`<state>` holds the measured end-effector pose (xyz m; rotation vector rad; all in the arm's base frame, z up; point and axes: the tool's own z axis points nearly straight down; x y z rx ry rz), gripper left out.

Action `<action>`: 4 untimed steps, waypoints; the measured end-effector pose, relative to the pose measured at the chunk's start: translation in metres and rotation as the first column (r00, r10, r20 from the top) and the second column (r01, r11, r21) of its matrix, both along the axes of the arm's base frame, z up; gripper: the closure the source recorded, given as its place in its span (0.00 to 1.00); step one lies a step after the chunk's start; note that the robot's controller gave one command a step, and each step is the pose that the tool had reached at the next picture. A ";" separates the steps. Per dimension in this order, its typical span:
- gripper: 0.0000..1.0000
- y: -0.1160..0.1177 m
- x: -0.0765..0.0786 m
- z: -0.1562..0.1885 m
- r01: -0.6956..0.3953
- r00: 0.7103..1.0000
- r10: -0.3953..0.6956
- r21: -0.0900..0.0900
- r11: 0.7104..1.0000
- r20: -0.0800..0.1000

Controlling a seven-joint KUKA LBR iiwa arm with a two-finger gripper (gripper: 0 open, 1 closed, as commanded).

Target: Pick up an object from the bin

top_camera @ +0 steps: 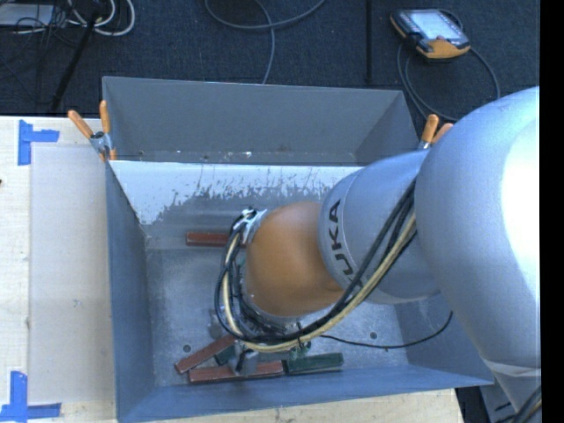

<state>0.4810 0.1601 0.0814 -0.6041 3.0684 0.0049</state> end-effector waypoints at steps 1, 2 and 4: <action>1.00 0.000 0.000 0.000 0.001 1.000 -0.001 0.000 1.000 0.000; 1.00 0.002 0.000 0.009 0.036 0.999 -0.036 -0.004 0.999 -0.009; 1.00 0.001 0.054 0.145 0.132 0.991 -0.132 -0.006 0.991 -0.013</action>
Offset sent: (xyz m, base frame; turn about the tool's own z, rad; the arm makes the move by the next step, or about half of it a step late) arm 0.0089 0.0175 0.0614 0.1813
